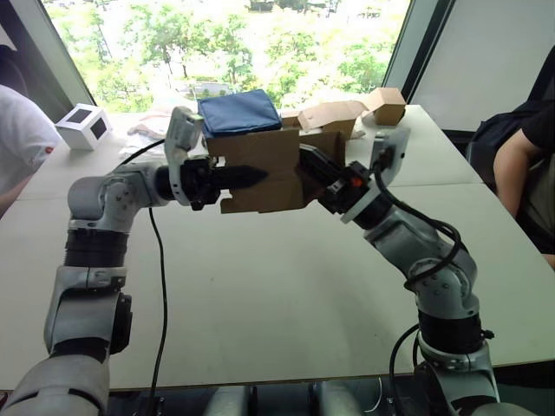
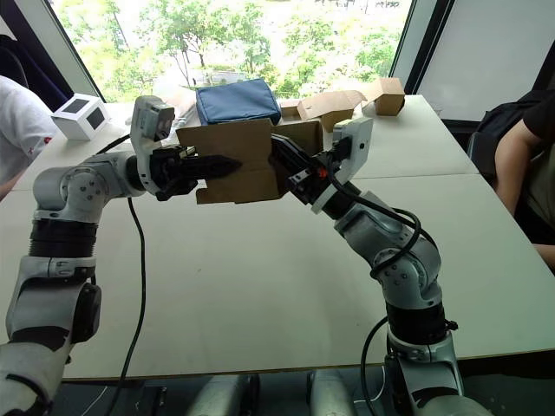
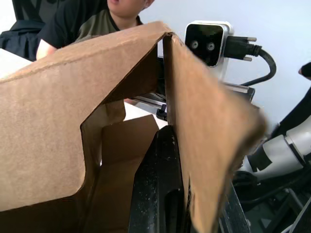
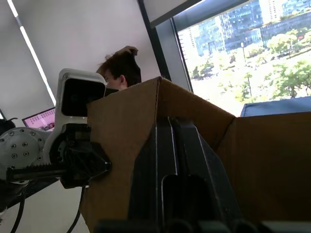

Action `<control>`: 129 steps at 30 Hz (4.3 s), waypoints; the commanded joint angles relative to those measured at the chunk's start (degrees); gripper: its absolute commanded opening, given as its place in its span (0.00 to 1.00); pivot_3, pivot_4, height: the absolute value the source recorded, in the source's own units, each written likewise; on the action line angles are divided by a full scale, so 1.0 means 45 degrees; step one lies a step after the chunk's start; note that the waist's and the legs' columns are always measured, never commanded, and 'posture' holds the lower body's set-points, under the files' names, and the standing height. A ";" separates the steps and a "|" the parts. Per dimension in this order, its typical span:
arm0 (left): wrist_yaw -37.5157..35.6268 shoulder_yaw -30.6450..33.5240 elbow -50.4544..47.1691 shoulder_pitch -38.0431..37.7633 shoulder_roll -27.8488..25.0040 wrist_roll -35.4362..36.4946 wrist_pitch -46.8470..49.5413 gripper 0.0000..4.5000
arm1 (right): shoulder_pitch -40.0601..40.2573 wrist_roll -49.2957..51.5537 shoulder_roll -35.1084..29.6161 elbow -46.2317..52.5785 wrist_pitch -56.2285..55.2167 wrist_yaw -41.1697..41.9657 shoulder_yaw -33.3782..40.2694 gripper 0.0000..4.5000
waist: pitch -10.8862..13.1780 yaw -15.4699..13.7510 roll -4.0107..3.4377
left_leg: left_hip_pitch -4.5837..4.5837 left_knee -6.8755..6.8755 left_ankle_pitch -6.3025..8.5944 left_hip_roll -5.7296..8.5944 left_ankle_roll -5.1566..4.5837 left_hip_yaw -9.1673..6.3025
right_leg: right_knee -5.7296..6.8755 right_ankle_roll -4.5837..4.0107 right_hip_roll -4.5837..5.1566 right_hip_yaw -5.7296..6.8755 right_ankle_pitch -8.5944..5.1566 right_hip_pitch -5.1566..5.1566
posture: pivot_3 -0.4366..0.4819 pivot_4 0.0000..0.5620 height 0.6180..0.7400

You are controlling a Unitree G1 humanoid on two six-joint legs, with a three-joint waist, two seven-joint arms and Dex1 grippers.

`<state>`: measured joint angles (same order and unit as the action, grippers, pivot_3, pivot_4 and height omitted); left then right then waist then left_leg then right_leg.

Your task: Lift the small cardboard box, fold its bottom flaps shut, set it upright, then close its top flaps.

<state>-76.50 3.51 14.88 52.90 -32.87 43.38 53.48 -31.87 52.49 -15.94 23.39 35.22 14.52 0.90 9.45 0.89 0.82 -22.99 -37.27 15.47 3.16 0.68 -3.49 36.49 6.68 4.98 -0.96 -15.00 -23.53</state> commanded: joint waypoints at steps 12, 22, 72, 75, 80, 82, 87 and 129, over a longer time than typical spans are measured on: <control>0.0527 0.0564 -0.1125 -0.0002 -0.0722 0.0661 0.0648 0.00 | -0.0240 -0.0181 -0.0079 0.0403 0.0172 0.1242 -0.0025 0.00 | 0.0000 0.0011 0.0000 | 0.0000 0.0000 -0.0001 0.0000 0.0001 0.0000 | 0.0024 -0.0001 -0.0001 -0.0005 -0.0001 -0.0012 | 0.48 0.27 1.00; 0.0968 0.0550 -0.0881 0.0013 -0.0497 0.0504 0.0096 0.00 | 0.0674 0.0189 -0.1220 0.1024 0.0177 0.1495 0.1224 0.00 | 0.0002 -0.0006 0.0001 | 0.0003 -0.0008 -0.0004 0.0002 0.0007 0.0001 | 0.0044 -0.0003 -0.0004 -0.0011 -0.0002 -0.0016 | 0.48 0.27 1.00; 0.0454 0.0146 -0.1211 0.0052 0.0217 0.0202 -0.0700 0.00 | 0.1200 0.1178 -0.1746 0.0521 0.1525 0.2603 0.1052 0.00 | 0.0005 -0.0024 0.0006 | 0.0008 -0.0018 0.0002 -0.0003 -0.0004 0.0003 | 0.0032 -0.0001 -0.0008 -0.0011 -0.0003 0.0002 | 0.48 0.27 1.00; 0.0298 -0.0024 -0.1063 0.0117 0.0188 0.0023 -0.0810 0.00 | 0.1108 0.0940 -0.1746 0.0381 0.1436 0.2810 0.0948 0.00 | 0.0005 -0.0018 0.0006 | 0.0009 -0.0018 0.0002 -0.0004 -0.0004 0.0003 | 0.0032 -0.0001 -0.0008 -0.0011 -0.0003 0.0002 | 0.48 0.27 1.00; 0.0380 -0.0027 -0.0871 0.0112 0.0535 -0.0084 -0.1185 0.00 | 0.0819 0.0518 -0.1963 0.0084 0.1421 0.3422 0.0792 0.00 | 0.0005 -0.0032 0.0006 | 0.0009 -0.0019 0.0002 -0.0003 -0.0004 0.0003 | 0.0033 -0.0001 -0.0009 -0.0010 -0.0003 0.0002 | 0.48 0.27 1.00; 0.0467 0.0018 -0.0986 -0.0043 0.0625 -0.0072 -0.1282 0.00 | 0.0795 0.0408 -0.2141 0.0110 0.1461 0.3616 0.0862 0.00 | 0.0005 -0.0031 0.0006 | 0.0008 -0.0019 0.0002 -0.0003 -0.0004 0.0003 | 0.0032 -0.0001 -0.0008 -0.0010 -0.0003 0.0002 | 0.48 0.27 1.00; 0.0799 0.0395 -0.1291 -0.0147 0.0572 0.0216 -0.1134 0.00 | 0.0998 0.1543 -0.2834 0.0480 0.1905 0.3773 0.2019 0.00 | 0.0005 -0.0021 0.0006 | 0.0008 -0.0018 0.0002 -0.0002 -0.0004 0.0003 | 0.0032 -0.0001 -0.0006 -0.0011 -0.0003 0.0002 | 0.48 0.27 1.00; 0.0493 0.0171 0.0043 0.0840 0.0602 0.0139 -0.1359 0.00 | 0.1276 0.2776 0.1075 -0.1683 0.0246 0.1912 0.2884 0.00 | 0.0005 0.0006 0.0002 | 0.0010 -0.0018 -0.0001 -0.0001 0.0002 0.0010 | 0.0106 -0.0001 -0.0005 -0.0026 -0.0003 -0.0018 | 0.48 0.27 1.00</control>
<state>-74.20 3.57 15.68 54.79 -30.32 44.09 48.21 -25.52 62.29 -12.23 13.25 37.08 23.54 12.88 9.47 0.92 0.83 -22.94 -37.35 15.47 3.16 0.69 -3.45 36.97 6.68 4.96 -1.07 -15.01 -23.62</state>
